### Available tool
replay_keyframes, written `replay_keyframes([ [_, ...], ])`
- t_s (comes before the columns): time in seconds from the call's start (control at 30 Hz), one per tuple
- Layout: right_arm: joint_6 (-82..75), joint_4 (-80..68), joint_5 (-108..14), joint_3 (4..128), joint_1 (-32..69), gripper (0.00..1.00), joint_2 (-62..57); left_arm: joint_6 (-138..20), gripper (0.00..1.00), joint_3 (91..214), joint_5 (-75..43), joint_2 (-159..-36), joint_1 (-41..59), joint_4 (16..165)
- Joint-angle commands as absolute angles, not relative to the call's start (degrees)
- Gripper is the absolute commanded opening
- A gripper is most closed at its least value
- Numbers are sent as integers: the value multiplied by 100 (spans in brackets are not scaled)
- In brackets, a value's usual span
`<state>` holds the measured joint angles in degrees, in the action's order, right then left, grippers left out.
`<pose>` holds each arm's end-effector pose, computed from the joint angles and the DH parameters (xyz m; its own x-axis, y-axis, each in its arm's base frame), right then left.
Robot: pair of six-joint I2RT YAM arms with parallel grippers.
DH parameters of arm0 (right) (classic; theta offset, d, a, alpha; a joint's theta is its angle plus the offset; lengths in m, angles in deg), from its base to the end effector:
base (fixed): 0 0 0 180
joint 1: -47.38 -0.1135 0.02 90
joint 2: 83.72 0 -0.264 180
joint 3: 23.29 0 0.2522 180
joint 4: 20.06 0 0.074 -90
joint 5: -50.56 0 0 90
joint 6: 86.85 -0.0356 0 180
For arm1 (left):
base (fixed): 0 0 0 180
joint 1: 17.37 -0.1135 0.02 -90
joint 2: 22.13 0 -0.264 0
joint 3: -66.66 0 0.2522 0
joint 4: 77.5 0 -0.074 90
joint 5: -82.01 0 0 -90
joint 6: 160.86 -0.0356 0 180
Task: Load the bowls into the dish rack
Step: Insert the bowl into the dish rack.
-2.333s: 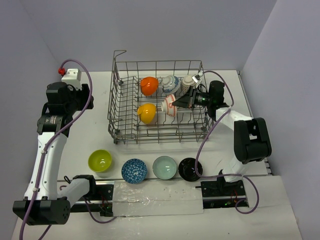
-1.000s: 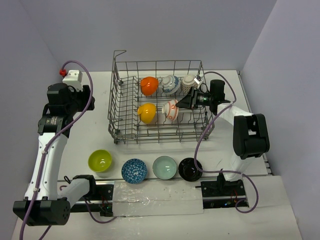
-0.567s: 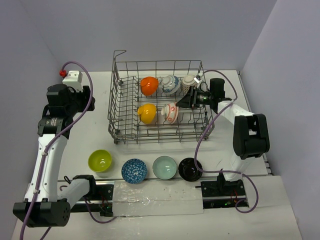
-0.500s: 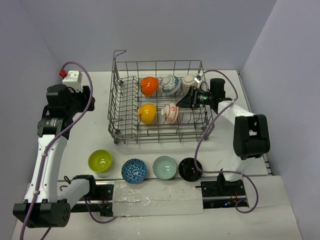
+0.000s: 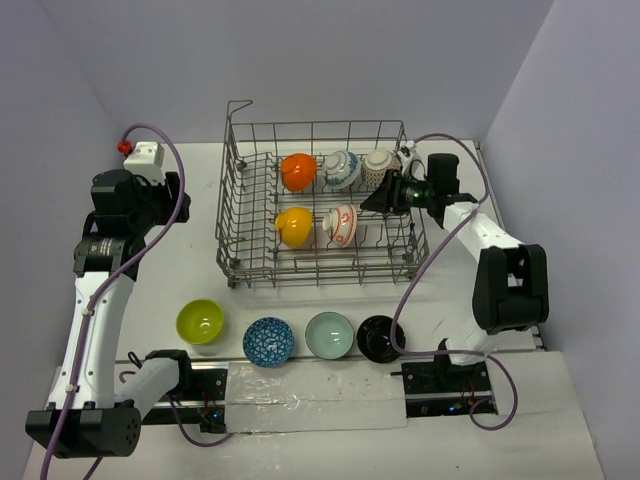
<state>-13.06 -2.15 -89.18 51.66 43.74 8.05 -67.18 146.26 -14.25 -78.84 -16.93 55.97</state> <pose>0.3469 0.0493 0.2491 -0.7321 0.1342 -0.6678 -0.4817 0.5912 0.6469 0.2076 -0.0055 0.3884 -0.4071 -0.0607 -0.9114 0.0816 0.9914 -0.1024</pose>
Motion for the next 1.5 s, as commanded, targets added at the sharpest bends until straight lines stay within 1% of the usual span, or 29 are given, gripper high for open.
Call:
replay_keyframes([
  [0.0, -837, 37, -8875, 5612, 4439, 55, 217, -6875, 60, 14642, -1520, -7785, -1720, 5684],
  [0.17, -214, 529, -9076, 5954, 4448, 55, -179, -7025, 59, 14792, -1362, -7829, -1720, 5447],
  [0.2, -99, 783, -9120, 6016, 4448, 55, -285, -7025, 57, 14801, -1344, -7864, -1720, 5359],
  [0.33, 471, 1365, -9314, 6218, 4448, 55, -575, -7473, 56, 14731, -1326, -7751, -1720, 5131],
  [0.43, 877, 1506, -9262, 5991, 4439, 55, -944, -7841, 58, 14730, -1300, -7575, -1720, 4833],
  [0.53, 1193, 1471, -9121, 5710, 4439, 56, -1330, -8298, 58, 14801, -1299, -7478, -1720, 4341],
  [0.57, 1307, 1462, -9095, 5648, 4448, 56, -1479, -8613, 58, 14766, -1387, -7443, -1720, 3982],
  [0.67, 1449, 1427, -9007, 5481, 4448, 57, -1639, -9036, 58, 14441, -1564, -7180, -1720, 3576],
  [0.8, 1466, 1383, -9042, 5349, 4448, 57, -1639, -9442, 58, 14037, -1485, -6986, -1720, 3206],
  [0.87, 1484, 1383, -9033, 5322, 4448, 57, -1630, -9547, 58, 13852, -1633, -6960, -1720, 3056],
  [1.13, 1458, 1234, -8936, 5155, 4439, 57, -1753, -9986, 59, 13342, -1520, -6836, -1720, 2880],
  [1.47, 1510, 1234, -8734, 5102, 4448, 57, -1727, -10277, 61, 12744, -1783, -6819, -1720, 3108],
])
